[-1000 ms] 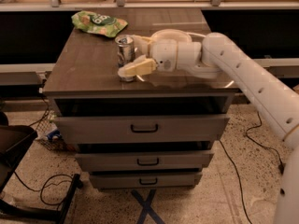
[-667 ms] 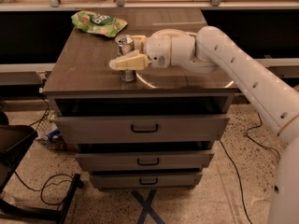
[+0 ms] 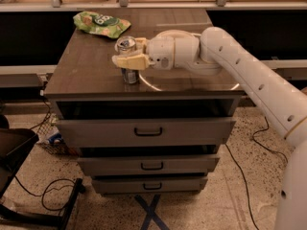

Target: Move redbull can near green rice chip bag

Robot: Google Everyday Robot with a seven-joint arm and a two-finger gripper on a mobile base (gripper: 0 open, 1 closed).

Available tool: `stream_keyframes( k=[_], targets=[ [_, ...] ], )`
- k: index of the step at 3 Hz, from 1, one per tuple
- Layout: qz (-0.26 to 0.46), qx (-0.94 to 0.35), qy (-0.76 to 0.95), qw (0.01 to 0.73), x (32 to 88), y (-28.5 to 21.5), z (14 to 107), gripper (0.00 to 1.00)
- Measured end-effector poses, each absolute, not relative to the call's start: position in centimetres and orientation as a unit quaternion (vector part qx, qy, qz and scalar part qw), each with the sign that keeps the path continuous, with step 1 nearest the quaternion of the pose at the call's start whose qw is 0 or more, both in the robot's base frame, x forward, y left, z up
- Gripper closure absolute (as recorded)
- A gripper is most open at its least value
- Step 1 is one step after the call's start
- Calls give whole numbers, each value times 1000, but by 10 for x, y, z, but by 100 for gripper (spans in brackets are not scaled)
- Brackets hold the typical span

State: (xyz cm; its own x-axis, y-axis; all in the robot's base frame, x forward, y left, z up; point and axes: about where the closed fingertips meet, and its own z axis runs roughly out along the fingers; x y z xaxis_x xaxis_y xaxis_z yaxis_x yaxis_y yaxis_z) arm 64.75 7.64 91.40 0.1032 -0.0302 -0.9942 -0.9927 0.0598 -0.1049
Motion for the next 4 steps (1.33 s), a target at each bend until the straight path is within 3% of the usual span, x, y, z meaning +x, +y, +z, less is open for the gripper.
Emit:
stream_keyframes(
  k=[1, 3, 4],
  targets=[
    [452, -517, 494, 533, 647, 79, 914, 100],
    [452, -513, 494, 538, 663, 76, 932, 100],
    [448, -503, 509, 536, 698, 70, 961, 100]
  ],
)
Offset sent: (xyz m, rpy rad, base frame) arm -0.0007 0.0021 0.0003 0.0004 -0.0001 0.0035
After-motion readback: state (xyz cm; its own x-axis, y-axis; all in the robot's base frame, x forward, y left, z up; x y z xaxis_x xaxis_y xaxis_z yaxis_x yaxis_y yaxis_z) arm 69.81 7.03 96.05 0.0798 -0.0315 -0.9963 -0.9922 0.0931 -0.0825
